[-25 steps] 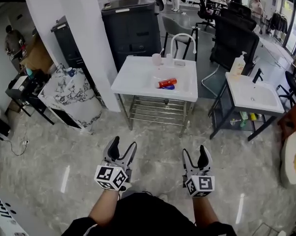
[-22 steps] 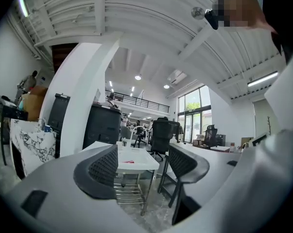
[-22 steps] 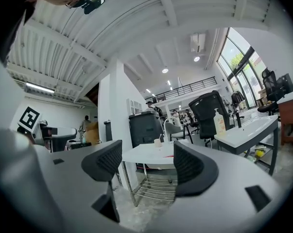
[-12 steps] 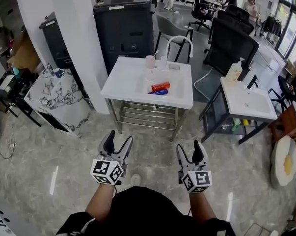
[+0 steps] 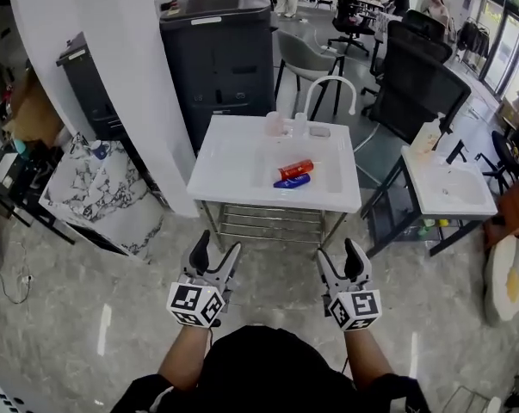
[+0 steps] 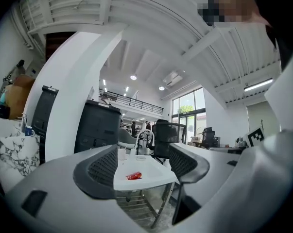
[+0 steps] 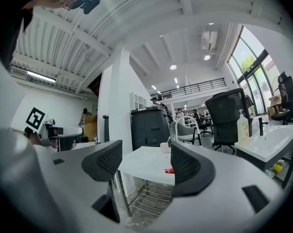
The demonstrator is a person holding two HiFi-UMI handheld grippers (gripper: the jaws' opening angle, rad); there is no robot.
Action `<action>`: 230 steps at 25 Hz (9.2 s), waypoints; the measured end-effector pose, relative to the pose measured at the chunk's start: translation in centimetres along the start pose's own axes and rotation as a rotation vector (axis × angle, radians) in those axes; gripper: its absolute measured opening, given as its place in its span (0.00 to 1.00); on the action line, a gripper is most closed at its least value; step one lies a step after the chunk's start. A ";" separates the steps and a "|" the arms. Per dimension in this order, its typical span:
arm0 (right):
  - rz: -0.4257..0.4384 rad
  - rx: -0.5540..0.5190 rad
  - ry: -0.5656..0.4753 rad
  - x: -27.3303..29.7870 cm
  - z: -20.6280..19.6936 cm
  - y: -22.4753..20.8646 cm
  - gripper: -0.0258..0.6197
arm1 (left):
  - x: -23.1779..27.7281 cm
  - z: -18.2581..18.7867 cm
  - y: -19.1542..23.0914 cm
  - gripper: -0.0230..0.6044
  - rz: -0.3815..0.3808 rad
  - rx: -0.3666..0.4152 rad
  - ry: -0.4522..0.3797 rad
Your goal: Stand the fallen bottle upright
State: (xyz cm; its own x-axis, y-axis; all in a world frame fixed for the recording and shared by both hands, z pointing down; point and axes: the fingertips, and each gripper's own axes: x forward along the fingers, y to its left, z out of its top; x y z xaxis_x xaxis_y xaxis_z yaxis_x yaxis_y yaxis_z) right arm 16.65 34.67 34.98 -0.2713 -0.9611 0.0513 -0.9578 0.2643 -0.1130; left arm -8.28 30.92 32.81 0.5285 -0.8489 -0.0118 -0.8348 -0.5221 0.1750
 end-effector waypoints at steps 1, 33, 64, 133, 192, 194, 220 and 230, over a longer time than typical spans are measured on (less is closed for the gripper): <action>0.005 -0.006 0.003 0.9 0.0 0.5 0.53 | 0.3 0.1 0.9 0.57 -0.004 -0.002 0.002; 0.206 -0.025 0.059 27.7 -0.1 -13.6 0.53 | 25.2 -0.4 7.9 0.57 0.069 -0.040 0.007; 0.498 -0.374 0.415 40.4 -10.0 -12.4 0.44 | 33.7 -3.1 12.8 0.57 0.080 -0.021 0.093; 1.020 -1.135 1.289 50.0 -41.1 -14.7 0.51 | 30.2 -11.4 26.9 0.57 0.163 -0.194 0.346; 0.414 -0.267 0.434 68.4 -9.9 -1.5 0.50 | 31.2 -6.7 28.2 0.56 0.138 -0.167 0.188; 0.376 -0.274 0.439 69.6 -10.0 -1.7 0.50 | 31.3 -6.7 28.8 0.56 0.142 -0.172 0.190; 0.123 -0.199 0.343 73.5 -10.0 -2.6 0.51 | 31.2 -8.7 31.4 0.56 0.129 -0.225 0.235; 0.157 -0.215 0.300 72.1 -8.5 -1.9 0.54 | 31.1 -8.2 31.1 0.56 0.127 -0.206 0.228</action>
State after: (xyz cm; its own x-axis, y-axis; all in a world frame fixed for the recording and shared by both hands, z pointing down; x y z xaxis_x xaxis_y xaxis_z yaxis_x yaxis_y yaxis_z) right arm -1.85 -34.44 47.30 -0.4011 -0.8501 0.3414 -0.8920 0.4473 0.0658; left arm -16.48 -11.05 45.91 0.4629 -0.8536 0.2389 -0.8595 -0.3663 0.3566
